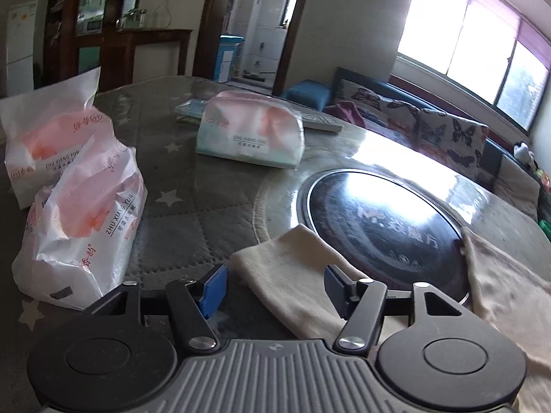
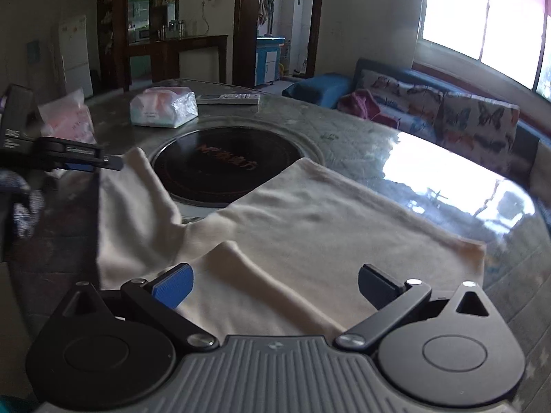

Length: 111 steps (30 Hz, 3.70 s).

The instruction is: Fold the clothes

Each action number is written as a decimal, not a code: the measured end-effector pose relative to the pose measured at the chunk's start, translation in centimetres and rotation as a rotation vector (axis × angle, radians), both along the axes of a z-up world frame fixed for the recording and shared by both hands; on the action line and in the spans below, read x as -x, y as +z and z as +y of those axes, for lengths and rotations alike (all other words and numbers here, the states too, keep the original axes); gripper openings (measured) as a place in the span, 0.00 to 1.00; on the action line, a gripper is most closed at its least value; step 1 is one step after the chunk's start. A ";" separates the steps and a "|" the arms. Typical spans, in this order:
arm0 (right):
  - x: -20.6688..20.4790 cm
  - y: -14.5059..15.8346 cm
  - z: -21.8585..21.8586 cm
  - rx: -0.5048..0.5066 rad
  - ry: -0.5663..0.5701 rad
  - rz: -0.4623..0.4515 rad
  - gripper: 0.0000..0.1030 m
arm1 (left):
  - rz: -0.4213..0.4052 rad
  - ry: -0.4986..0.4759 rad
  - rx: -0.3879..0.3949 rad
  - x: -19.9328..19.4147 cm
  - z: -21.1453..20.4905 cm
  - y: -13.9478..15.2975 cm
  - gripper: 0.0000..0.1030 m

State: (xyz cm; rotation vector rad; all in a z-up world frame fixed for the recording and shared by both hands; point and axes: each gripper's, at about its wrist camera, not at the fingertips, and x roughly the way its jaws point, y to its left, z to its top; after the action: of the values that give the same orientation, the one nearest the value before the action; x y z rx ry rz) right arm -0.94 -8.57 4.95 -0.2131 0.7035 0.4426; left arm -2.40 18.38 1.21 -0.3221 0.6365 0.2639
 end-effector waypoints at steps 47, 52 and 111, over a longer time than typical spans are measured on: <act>7.6 -0.4 -14.4 -0.191 -0.350 0.078 1.00 | -0.169 -0.920 0.243 3.7 -26.7 8.1 0.06; 7.9 -1.0 -15.7 -0.223 -0.403 0.086 1.00 | -0.082 -0.989 0.196 3.9 -28.1 5.3 0.09; 5.4 -1.2 -9.0 -0.036 -0.228 -0.029 0.21 | -0.017 -0.684 -0.044 1.4 -15.6 2.1 0.17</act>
State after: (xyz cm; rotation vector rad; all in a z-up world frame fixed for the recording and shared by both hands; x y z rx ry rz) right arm -6.37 -17.59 3.71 -0.1033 0.6823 0.2342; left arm -3.82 2.77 3.28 -0.0513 0.6868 -0.3797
